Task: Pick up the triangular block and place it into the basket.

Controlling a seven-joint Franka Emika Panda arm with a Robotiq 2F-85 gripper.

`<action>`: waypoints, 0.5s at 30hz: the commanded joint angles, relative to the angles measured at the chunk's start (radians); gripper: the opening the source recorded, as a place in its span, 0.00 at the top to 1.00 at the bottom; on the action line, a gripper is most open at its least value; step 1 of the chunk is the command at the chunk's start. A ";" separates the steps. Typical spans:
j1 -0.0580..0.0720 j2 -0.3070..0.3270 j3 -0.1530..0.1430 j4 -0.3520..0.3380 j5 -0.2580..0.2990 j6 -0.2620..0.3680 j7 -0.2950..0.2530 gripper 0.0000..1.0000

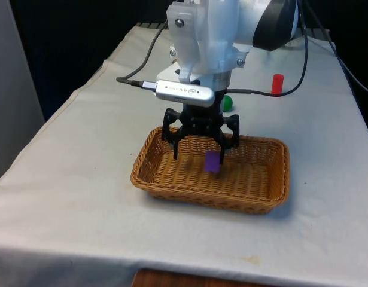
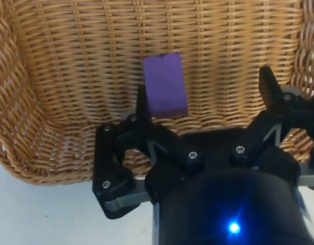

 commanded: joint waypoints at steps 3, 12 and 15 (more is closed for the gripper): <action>0.006 -0.026 -0.010 -0.002 -0.004 -0.019 0.011 0.00; 0.004 -0.045 -0.010 -0.001 -0.005 -0.036 0.014 0.00; 0.000 -0.028 -0.006 0.006 -0.002 -0.038 0.013 0.00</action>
